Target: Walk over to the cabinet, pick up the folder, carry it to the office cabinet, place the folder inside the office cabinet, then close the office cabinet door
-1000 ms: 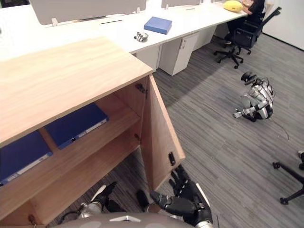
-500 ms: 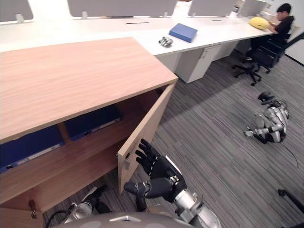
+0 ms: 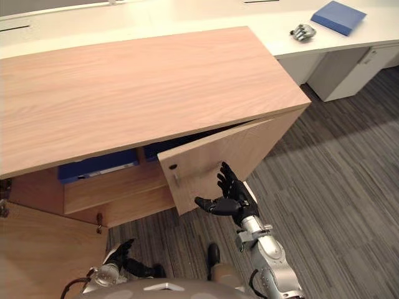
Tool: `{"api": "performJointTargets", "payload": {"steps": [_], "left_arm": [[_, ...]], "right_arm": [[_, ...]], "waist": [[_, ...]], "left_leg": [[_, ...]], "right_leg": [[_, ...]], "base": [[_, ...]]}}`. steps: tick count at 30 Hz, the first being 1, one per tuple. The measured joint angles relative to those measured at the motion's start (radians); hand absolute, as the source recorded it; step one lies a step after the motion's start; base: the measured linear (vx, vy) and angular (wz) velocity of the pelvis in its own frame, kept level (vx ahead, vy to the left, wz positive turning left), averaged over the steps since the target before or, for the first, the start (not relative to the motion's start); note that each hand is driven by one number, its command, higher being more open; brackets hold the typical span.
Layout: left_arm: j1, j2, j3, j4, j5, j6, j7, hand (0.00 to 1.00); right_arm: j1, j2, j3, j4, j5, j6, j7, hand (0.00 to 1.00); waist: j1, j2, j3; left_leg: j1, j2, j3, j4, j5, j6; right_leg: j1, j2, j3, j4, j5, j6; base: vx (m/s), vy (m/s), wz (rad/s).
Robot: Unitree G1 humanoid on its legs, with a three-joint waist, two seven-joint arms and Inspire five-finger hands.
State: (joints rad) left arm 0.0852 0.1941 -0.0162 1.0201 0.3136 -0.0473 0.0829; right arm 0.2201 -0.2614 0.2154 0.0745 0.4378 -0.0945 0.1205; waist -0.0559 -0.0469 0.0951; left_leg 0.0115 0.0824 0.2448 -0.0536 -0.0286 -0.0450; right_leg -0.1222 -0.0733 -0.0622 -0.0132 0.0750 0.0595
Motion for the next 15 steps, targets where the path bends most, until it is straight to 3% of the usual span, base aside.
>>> {"api": "performJointTargets", "payload": {"steps": [8,15], "left_arm": [[0.01,-0.009,0.002,-0.014,-0.031,0.0,0.002,1.0],[0.01,-0.029,0.004,-0.016,-0.048,0.0,0.025,1.0]], "right_arm": [[-0.052,0.043,-0.015,0.079,-0.087,-0.002,-0.036,1.0],[-0.059,0.094,-0.08,0.251,-0.205,-0.003,-0.068,1.0]], "waist": [[0.004,0.001,-0.001],[0.01,0.023,-0.014]], "left_leg": [[-0.004,-0.003,-0.019,-0.002,0.005,0.001],[0.002,-0.005,-0.061,-0.03,0.023,0.002]], "right_leg": [[0.006,-0.001,-0.018,-0.002,-0.002,0.001],[0.024,-0.002,-0.057,-0.012,-0.009,0.002]], "base": [[0.0,-0.01,0.07],[0.0,-0.01,0.17]]}}
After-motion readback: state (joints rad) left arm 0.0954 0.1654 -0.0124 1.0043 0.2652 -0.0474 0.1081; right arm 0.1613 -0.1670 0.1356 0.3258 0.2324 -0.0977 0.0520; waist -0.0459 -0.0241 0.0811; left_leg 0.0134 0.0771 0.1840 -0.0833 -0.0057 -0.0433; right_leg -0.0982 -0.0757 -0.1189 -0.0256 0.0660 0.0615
